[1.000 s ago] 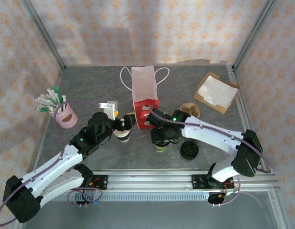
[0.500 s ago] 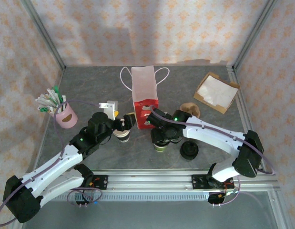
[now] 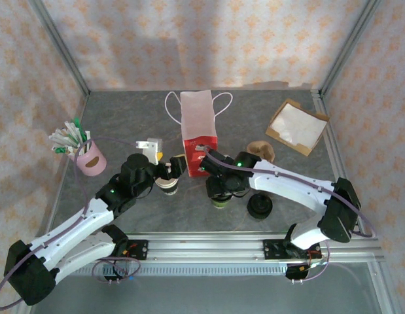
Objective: Pack the takeout coffee
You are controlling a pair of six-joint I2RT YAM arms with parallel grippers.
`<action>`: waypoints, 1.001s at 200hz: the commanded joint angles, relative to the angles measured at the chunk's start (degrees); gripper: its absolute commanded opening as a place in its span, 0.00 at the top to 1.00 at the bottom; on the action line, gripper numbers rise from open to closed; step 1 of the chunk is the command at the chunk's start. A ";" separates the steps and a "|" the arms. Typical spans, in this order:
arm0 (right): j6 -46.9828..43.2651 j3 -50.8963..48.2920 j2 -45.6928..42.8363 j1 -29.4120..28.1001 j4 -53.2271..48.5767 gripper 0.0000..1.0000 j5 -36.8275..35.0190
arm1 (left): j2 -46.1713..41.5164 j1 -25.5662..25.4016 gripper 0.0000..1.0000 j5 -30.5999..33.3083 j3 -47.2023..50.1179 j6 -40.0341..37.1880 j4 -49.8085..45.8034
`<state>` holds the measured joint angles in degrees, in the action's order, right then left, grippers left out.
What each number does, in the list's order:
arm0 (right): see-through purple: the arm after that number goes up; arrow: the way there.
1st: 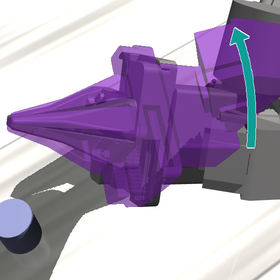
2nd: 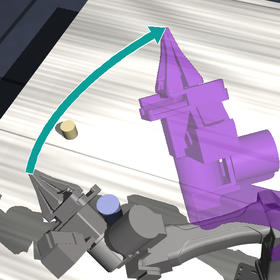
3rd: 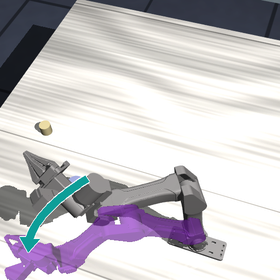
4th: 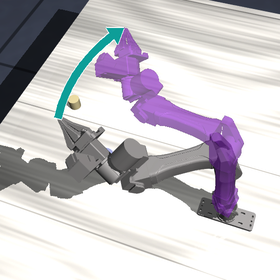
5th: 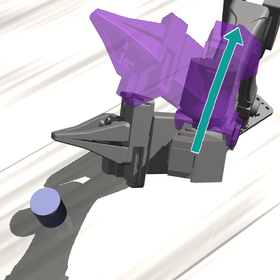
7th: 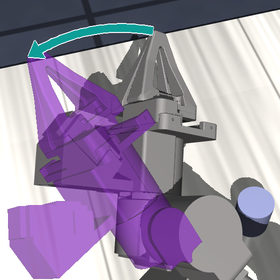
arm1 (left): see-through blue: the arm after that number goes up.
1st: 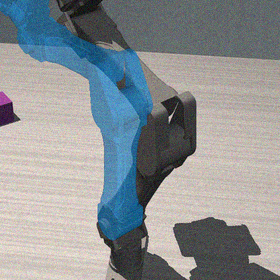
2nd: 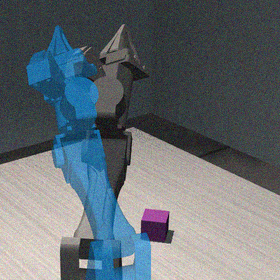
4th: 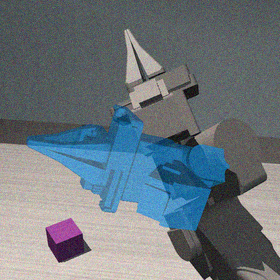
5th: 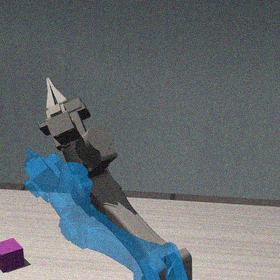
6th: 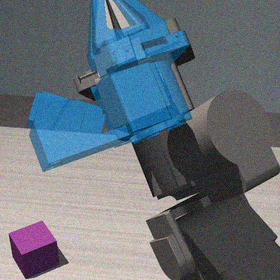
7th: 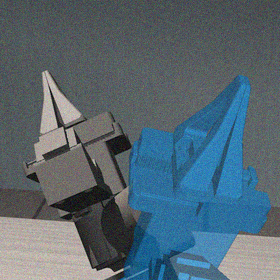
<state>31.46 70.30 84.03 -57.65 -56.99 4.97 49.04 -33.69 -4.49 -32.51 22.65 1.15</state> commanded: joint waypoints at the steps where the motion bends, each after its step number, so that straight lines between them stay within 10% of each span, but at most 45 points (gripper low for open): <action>1: 0.40 0.82 1.05 -0.34 -1.67 0.34 -0.70 | 0.17 0.30 0.00 -0.80 0.26 -0.17 1.58; 200: 1.16 -0.25 -0.25 -0.50 -0.66 0.34 -1.19 | 0.14 0.29 0.00 -0.78 0.26 -0.11 1.58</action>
<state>31.90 71.13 84.05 -57.74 -57.71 4.19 49.04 -33.69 -4.49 -32.51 22.63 1.15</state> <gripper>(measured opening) 0.660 0.999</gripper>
